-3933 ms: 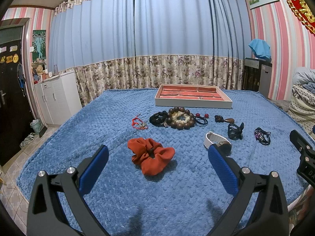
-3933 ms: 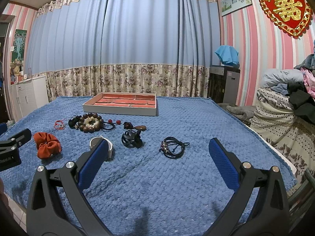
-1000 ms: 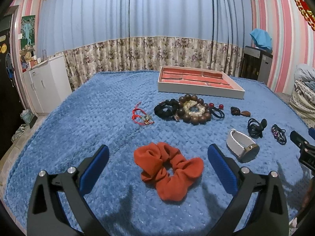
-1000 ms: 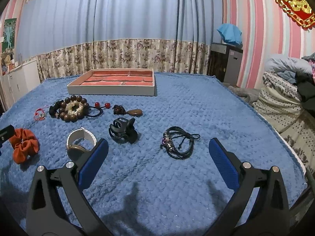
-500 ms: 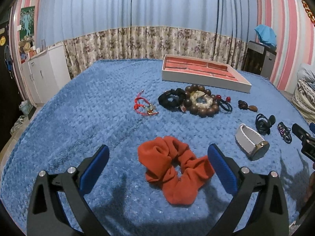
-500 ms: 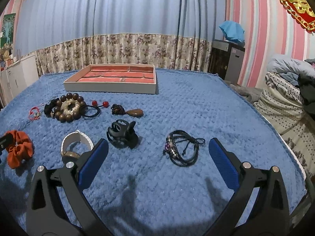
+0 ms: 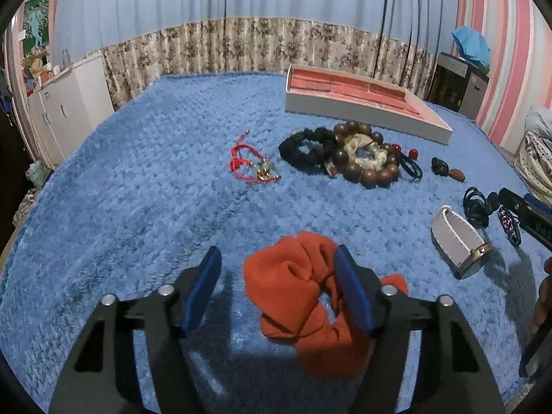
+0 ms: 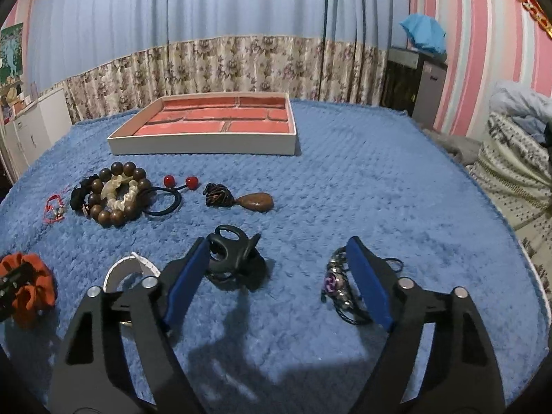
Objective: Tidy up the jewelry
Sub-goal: 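Close the left gripper on the orange scrunchie while the right gripper grasps the black claw clip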
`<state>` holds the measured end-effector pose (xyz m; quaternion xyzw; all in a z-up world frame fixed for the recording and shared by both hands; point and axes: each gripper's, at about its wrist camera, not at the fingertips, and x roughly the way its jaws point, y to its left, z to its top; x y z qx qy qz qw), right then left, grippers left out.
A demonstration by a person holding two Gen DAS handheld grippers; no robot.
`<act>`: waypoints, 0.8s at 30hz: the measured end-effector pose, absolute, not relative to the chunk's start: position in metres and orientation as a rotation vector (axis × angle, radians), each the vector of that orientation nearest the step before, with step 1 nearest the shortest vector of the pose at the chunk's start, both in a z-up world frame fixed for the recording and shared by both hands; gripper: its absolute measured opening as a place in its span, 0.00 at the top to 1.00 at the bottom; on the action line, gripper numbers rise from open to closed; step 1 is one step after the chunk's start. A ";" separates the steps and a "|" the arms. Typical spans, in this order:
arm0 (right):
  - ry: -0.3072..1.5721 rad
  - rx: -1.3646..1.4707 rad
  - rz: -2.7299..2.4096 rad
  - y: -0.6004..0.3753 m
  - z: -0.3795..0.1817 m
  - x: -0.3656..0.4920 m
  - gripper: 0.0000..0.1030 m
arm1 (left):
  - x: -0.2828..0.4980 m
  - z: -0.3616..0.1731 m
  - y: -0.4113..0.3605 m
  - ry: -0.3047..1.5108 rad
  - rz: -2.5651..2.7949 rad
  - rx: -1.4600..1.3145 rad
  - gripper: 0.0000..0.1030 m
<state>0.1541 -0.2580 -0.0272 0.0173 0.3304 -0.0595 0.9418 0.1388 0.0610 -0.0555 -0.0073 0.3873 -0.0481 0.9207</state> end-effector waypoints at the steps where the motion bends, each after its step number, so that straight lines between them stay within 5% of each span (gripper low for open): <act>1: 0.681 0.039 -0.115 -0.258 -0.028 0.158 0.24 | 0.140 -0.056 0.061 0.802 -0.105 -0.019 0.38; 12: 0.722 0.040 -0.081 -0.250 -0.034 0.176 0.23 | 0.145 -0.058 0.061 0.816 -0.121 -0.024 0.44; 24: 0.788 0.024 -0.075 -0.246 -0.053 0.190 0.25 | 0.151 -0.062 0.055 0.833 -0.168 -0.014 0.64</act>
